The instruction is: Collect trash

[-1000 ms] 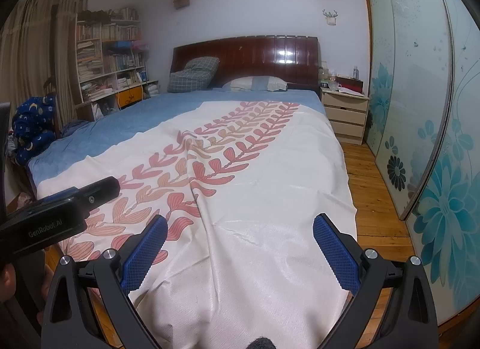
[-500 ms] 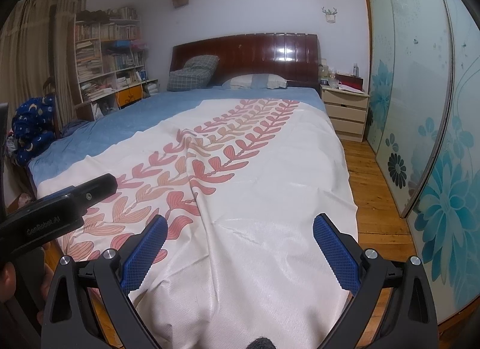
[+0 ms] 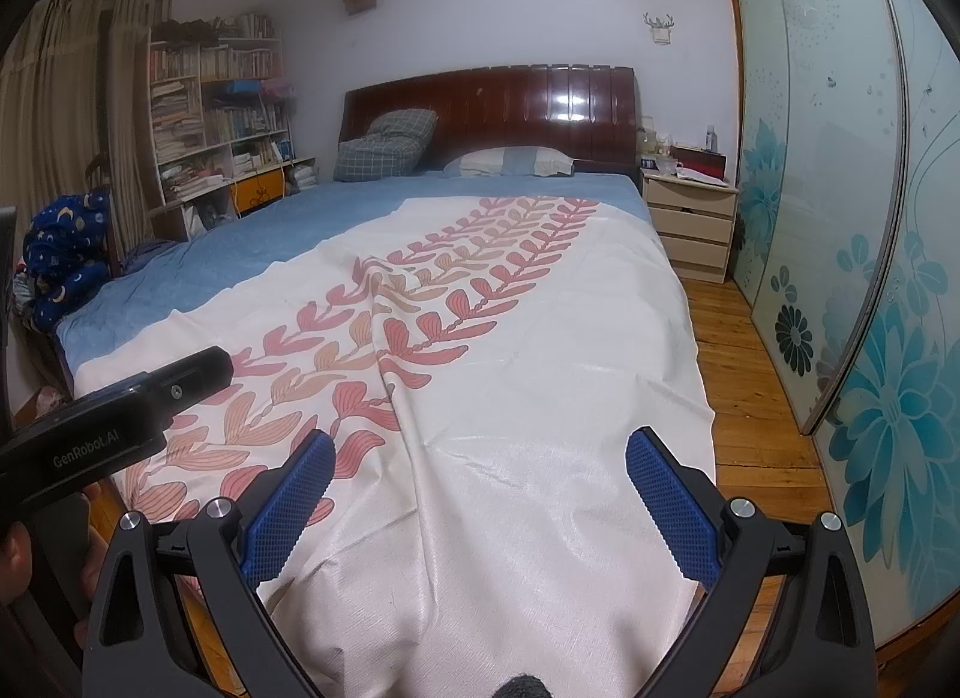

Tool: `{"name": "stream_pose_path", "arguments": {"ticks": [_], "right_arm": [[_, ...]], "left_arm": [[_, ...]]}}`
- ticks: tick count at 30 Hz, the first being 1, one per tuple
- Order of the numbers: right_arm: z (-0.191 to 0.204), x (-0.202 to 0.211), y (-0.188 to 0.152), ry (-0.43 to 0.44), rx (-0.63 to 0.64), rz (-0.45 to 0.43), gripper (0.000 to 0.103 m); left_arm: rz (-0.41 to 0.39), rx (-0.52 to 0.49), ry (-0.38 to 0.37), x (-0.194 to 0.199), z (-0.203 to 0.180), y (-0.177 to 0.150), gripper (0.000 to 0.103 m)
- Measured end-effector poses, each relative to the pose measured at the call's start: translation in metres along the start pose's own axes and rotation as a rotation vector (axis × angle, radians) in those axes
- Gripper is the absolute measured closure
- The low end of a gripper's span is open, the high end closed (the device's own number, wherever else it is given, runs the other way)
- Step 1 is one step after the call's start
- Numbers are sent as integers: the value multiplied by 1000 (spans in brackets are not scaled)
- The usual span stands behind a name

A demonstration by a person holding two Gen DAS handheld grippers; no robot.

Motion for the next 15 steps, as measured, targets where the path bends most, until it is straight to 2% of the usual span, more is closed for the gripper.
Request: {"name": "stream_pose_path", "arguments": {"ticks": [15], "right_arm": [[-2,1,0,1,-4,-2,7]], "left_arm": [[1,18,20,-1,3,1,6]]}}
Point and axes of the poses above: each gripper's, at about its wrist camera, not at the fingertips, and x roughly against the way its jaws point, z to its left, y to its top, the point moved 6 cm from there along -x, roughly the way its jaws point, and after that the axes turned 6 degrees about -y, right-handed, at the moved point
